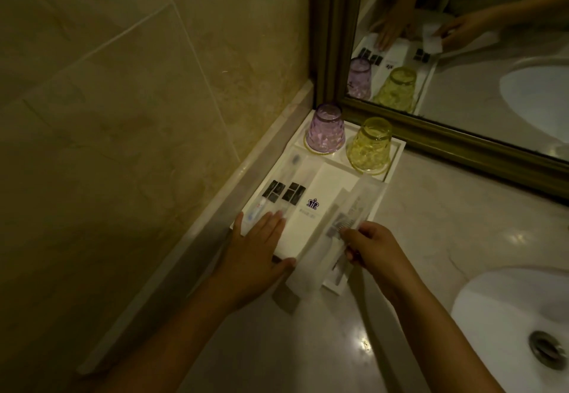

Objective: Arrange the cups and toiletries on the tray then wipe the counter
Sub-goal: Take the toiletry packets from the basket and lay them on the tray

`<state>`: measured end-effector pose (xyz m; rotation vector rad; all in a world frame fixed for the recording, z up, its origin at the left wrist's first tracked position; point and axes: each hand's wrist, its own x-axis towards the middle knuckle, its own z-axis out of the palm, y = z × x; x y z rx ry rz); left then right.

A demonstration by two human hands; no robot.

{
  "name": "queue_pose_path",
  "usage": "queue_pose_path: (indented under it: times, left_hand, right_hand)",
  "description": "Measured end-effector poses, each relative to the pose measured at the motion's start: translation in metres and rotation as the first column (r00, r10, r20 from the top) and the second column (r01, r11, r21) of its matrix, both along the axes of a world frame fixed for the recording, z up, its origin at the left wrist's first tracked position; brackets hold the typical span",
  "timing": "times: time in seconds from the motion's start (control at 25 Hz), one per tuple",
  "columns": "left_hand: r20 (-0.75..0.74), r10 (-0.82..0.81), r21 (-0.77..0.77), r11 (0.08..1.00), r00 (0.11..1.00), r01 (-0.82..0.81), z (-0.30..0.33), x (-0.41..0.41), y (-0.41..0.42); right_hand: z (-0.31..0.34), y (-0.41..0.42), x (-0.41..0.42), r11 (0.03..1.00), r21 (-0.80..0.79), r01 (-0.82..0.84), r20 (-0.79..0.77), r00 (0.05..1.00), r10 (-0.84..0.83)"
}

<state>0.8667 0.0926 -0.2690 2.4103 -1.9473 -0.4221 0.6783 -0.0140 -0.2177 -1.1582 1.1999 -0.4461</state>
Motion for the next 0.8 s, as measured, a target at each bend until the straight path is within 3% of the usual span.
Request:
queue_pose_path:
  times: [0.12,0.28,0.52,0.64,0.72,0.76,0.8]
  left_hand:
    - [-0.065,0.008,-0.049,0.999,0.998,-0.011,0.008,-0.006,-0.003]
    - [-0.276,0.054,-0.451,0.874,0.96,-0.179,0.04,-0.029,0.003]
    - [-0.167,0.023,-0.318,0.945,0.986,-0.076,0.062,-0.067,0.004]
    - [-0.274,0.036,-0.372,0.918,0.961,-0.14,0.061,-0.067,0.004]
    - [-0.423,0.157,-0.322,0.894,0.892,-0.311,0.063,-0.067,0.002]
    - [-0.551,0.25,-0.229,0.872,0.796,-0.432,0.064,-0.066,0.0]
    - [-0.691,0.341,-0.082,0.839,0.638,-0.538,0.067,-0.065,-0.003]
  right_hand:
    - [0.001,0.002,0.002,1.0,0.013,-0.011,0.01,1.0,0.011]
    - [0.004,0.002,0.004,1.0,0.022,-0.003,0.016,1.0,0.003]
    - [0.011,0.006,0.013,0.999,0.034,-0.022,0.048,0.999,0.02]
    - [0.011,0.008,0.013,1.0,0.017,-0.011,0.068,0.998,0.01]
    - [0.009,0.01,0.012,1.0,-0.025,-0.008,0.075,0.997,0.01]
    - [0.008,0.011,0.012,0.999,-0.049,0.005,0.089,0.996,-0.001]
    - [0.007,0.01,0.013,0.997,-0.066,0.034,0.103,0.994,-0.027]
